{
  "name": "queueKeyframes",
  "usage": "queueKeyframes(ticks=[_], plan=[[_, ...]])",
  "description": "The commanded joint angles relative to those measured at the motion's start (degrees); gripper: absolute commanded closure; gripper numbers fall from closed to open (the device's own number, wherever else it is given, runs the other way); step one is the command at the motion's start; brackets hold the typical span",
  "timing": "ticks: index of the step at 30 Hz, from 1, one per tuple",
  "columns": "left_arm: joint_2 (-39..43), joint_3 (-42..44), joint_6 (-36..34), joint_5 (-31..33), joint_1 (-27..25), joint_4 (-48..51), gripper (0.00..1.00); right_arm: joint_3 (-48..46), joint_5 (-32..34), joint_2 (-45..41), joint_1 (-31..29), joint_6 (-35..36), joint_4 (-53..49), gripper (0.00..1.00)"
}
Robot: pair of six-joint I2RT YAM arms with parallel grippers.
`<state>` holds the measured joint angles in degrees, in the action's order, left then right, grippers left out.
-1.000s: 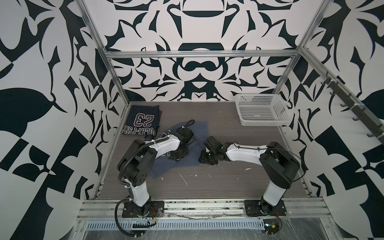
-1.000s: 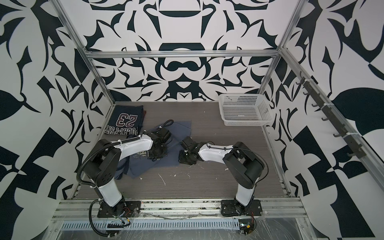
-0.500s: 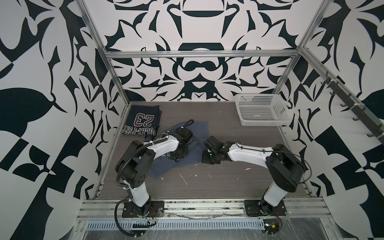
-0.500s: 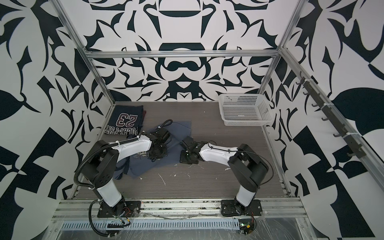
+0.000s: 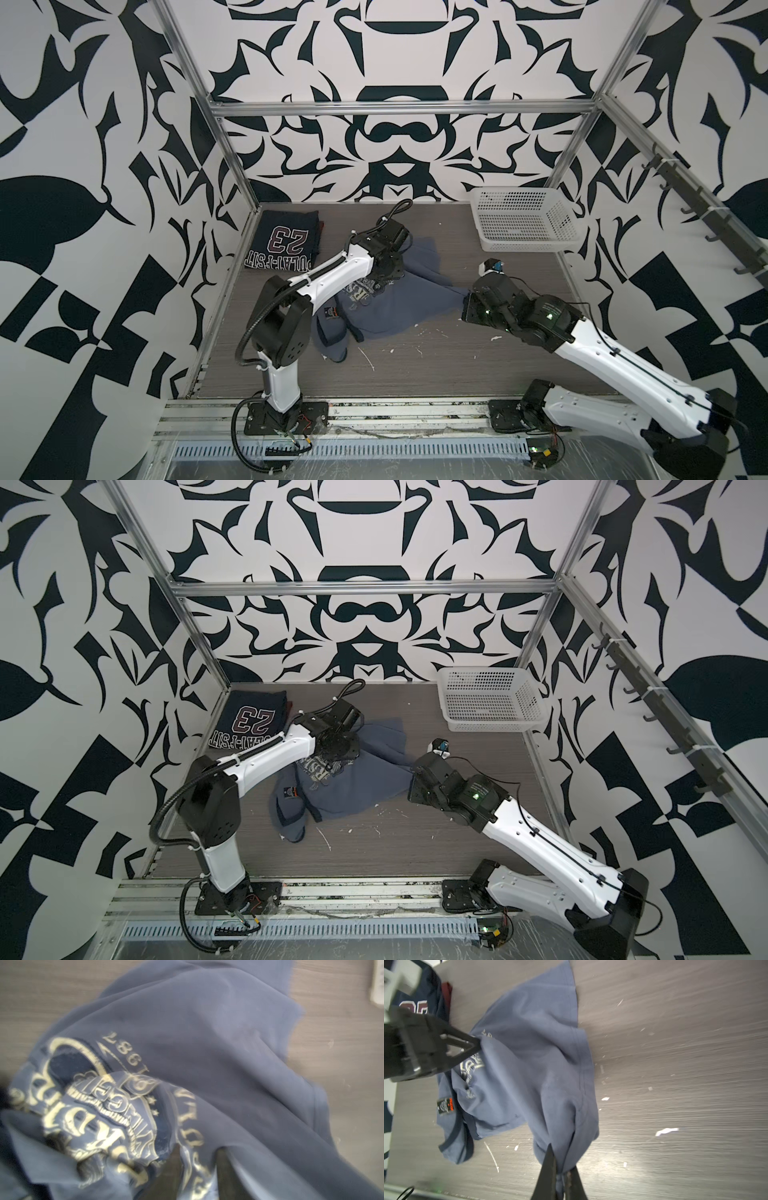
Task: Fold and stack the tank tops
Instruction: 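Lift the blue-grey top and stretch it apart between both grippers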
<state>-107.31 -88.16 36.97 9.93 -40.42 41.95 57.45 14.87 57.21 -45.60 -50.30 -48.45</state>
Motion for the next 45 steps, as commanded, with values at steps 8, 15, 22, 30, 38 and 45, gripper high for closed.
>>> queueKeyframes(ticks=[8,15,22,30,38,45], plan=[[19.47,20.04,12.46,5.68,-4.84,11.29,0.37,2.30,4.15,2.11,1.92,3.08,-2.79,1.00],[25.78,29.92,21.16,8.85,-7.67,18.69,0.36,1.88,3.83,1.57,2.87,3.39,-3.17,1.00],[26.55,33.14,25.08,11.23,-7.65,24.05,0.30,2.38,3.85,1.26,3.42,3.65,-4.00,1.00],[24.35,37.48,22.38,9.02,-6.89,16.20,0.49,3.18,4.09,1.24,3.94,4.14,-5.09,1.00],[28.84,32.16,22.03,20.31,-5.98,25.24,0.98,7.03,6.65,-1.37,7.02,6.45,-9.73,1.00],[45.02,20.28,18.14,33.72,-3.96,31.18,1.00,13.83,8.75,-3.68,9.81,9.98,-13.33,1.00]])
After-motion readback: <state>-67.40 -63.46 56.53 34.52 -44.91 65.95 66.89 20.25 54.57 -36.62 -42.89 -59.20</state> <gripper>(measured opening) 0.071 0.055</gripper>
